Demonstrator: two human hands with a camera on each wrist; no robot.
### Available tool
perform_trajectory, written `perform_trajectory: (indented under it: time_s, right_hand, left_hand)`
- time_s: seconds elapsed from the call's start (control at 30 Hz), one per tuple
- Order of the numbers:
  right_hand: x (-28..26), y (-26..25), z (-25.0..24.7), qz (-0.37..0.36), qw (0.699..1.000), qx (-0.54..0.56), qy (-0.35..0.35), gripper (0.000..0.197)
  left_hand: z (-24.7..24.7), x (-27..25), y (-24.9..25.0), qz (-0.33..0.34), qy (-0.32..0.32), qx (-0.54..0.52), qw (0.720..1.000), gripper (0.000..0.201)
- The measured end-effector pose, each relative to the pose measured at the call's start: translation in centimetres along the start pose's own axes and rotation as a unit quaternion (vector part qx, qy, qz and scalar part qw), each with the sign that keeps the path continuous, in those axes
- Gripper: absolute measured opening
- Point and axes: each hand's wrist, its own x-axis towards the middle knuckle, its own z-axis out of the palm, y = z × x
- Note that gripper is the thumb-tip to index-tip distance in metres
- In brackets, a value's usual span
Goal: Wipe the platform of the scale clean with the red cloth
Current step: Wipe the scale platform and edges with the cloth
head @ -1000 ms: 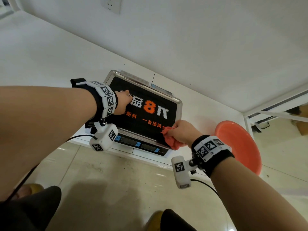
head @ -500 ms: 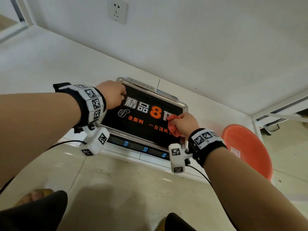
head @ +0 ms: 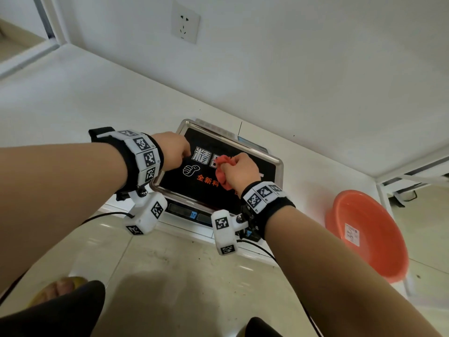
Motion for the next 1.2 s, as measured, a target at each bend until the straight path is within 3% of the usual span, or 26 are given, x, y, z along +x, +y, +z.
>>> perform_trajectory:
  time_s: [0.1, 0.17, 0.27, 0.53, 0.63, 0.73, 0.8, 0.87, 0.97, 1.07, 1.2]
  right_hand:
    - [-1.0, -1.2, 0.2, -0.06, 0.994, -0.088, -0.001, 0.014]
    - [-1.8, -1.7, 0.4, -0.086, 0.983, -0.137, -0.081, 0.011]
    - [-2.9, -2.1, 1.2, -0.078, 0.962, -0.152, -0.214, 0.014]
    - [-4.6, -3.7, 0.8, -0.019, 0.9, -0.182, -0.395, 0.014]
    - [-4.2, -3.3, -1.1, -0.034, 0.931, -0.156, -0.328, 0.013]
    - [-3.1, -2.6, -3.9, -0.017, 0.972, -0.06, -0.225, 0.012]
    - [-2.7, -1.7, -5.6, 0.005, 0.982, 0.011, -0.188, 0.013]
    - [-2.6, -0.7, -6.8, 0.033, 0.981, 0.084, -0.175, 0.016]
    - [-2.8, 0.8, -8.4, 0.079, 0.952, 0.215, -0.203, 0.028]
    - [-2.9, 2.0, -9.6, 0.087, 0.944, 0.235, -0.215, 0.03]
    - [-2.7, 2.1, -11.1, 0.096, 0.948, 0.261, -0.154, 0.028]
  left_hand:
    - [0.3, 0.2, 0.1, 0.008, -0.026, 0.014, 1.0, 0.047]
    - [0.5, 0.2, 0.3, 0.012, -0.029, 0.029, 0.999, 0.047]
    - [0.6, 0.3, 0.8, 0.022, -0.043, 0.055, 0.997, 0.043]
    - [0.5, 0.4, 1.9, 0.007, -0.054, 0.086, 0.995, 0.034]
    - [0.4, 0.4, 1.9, 0.001, -0.047, 0.079, 0.996, 0.033]
    - [0.4, 0.3, 2.2, -0.005, -0.04, 0.086, 0.995, 0.032]
    - [0.3, 0.3, 2.6, -0.001, -0.039, 0.091, 0.995, 0.031]
    - [0.1, 0.3, 2.9, 0.0, -0.041, 0.085, 0.996, 0.033]
    - [0.0, 0.3, 3.2, 0.002, -0.047, 0.087, 0.995, 0.034]
    - [0.1, 0.4, 3.8, 0.011, -0.06, 0.095, 0.994, 0.033]
    - [0.5, 0.6, 4.7, 0.023, -0.075, 0.093, 0.993, 0.035]
